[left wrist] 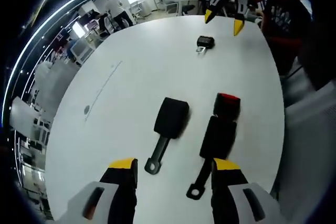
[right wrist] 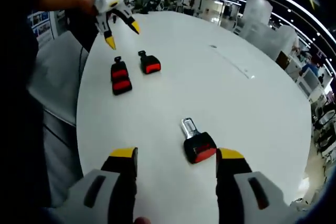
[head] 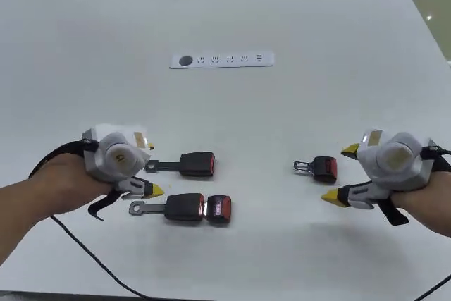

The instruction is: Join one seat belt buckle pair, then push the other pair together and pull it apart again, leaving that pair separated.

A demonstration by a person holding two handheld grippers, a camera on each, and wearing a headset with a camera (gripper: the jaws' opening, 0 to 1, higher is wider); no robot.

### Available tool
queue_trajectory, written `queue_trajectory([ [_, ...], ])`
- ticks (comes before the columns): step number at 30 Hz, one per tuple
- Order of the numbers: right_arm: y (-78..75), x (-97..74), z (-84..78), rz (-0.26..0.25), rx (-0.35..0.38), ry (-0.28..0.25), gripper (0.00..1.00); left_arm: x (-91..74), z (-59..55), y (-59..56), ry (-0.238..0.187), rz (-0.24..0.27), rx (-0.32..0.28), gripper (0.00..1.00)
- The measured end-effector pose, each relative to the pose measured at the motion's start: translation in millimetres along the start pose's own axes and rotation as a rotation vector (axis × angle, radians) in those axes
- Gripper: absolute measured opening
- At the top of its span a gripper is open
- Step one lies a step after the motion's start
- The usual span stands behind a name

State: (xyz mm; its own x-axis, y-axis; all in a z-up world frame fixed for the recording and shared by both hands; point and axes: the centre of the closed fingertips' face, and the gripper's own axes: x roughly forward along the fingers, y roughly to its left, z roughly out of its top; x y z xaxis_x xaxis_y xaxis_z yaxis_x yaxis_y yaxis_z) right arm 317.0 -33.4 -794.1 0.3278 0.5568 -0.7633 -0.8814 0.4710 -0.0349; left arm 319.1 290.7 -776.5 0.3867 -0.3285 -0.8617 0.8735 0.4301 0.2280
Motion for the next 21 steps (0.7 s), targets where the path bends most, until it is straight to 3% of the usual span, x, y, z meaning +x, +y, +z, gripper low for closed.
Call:
queue_trajectory([
  [2, 16.7, -4.6, 0.5, 0.036, 0.077, -0.043, 0.65, -12.2, -5.5, -9.3, -0.032, 0.011, -0.107, 0.58],
  [5, 26.9, -14.9, -5.2, 0.012, 0.061, -0.039, 0.71, -25.3, -21.1, -16.1, -0.059, 0.060, -0.179, 0.63],
  [7, 26.7, -22.2, -5.8, -0.027, 0.087, -0.061, 0.77, -31.5, -28.0, -22.5, -0.070, 0.071, -0.226, 0.68],
  [9, 17.6, -31.5, -8.8, -0.114, 0.089, -0.066, 0.83, -34.6, -42.2, -28.3, -0.063, 0.078, -0.299, 0.70],
  [10, 11.7, -36.7, -7.8, -0.162, 0.082, -0.081, 0.83, -35.4, -49.3, -30.7, -0.063, 0.076, -0.297, 0.74],
  [14, 25.4, -45.6, -11.8, -0.140, 0.107, -0.095, 0.83, -45.1, -60.3, -39.1, -0.056, 0.083, -0.336, 0.87],
  [16, 33.6, -45.4, -15.0, -0.114, 0.125, -0.094, 0.84, -49.9, -64.0, -39.8, -0.073, 0.095, -0.367, 0.92],
  [19, 39.5, -48.1, -19.1, -0.118, 0.107, -0.095, 0.89, -58.0, -70.6, -40.5, -0.112, 0.125, -0.409, 0.94],
  [21, 39.7, -50.8, -13.9, -0.137, 0.121, -0.141, 0.95, -60.0, -72.4, -41.9, -0.142, 0.134, -0.442, 0.96],
])
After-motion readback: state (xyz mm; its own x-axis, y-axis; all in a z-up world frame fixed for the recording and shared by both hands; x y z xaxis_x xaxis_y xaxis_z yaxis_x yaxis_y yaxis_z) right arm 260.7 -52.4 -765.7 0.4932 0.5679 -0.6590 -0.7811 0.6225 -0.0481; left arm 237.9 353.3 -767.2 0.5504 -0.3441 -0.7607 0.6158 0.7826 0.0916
